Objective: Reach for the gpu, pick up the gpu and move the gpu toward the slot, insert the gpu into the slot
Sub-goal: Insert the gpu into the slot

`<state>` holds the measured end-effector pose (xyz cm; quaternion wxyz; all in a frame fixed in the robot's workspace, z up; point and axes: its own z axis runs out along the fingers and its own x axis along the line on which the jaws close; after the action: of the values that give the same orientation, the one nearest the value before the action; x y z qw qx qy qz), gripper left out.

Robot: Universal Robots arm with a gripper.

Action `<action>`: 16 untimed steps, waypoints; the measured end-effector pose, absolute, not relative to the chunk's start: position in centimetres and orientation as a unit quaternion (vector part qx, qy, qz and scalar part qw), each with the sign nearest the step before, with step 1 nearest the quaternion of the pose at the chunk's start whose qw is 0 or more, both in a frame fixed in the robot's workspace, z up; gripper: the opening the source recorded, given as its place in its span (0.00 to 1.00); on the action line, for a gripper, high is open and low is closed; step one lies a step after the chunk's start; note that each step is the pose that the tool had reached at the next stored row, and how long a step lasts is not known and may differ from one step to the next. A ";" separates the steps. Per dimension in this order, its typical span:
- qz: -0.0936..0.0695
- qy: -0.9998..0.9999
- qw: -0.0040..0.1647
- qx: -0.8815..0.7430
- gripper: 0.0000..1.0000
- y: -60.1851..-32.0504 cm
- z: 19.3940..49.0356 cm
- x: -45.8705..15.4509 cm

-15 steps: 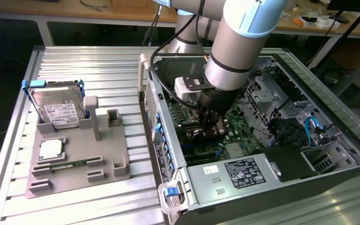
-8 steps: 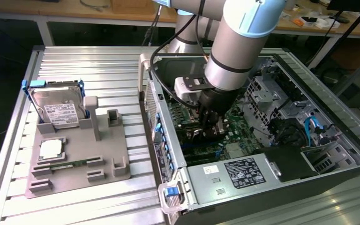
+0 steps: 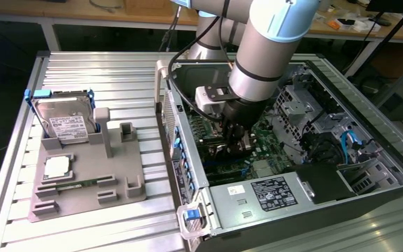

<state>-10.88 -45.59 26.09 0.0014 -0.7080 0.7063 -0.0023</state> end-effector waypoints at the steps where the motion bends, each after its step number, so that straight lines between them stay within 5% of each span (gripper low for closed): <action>1: -0.002 0.706 0.002 -0.708 0.27 -45.6 26.0 -10.9; 16: -0.002 0.706 0.002 -0.708 0.27 -45.6 25.3 -10.9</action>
<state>-10.88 -45.59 25.25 0.0019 -0.7080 0.7062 -0.0023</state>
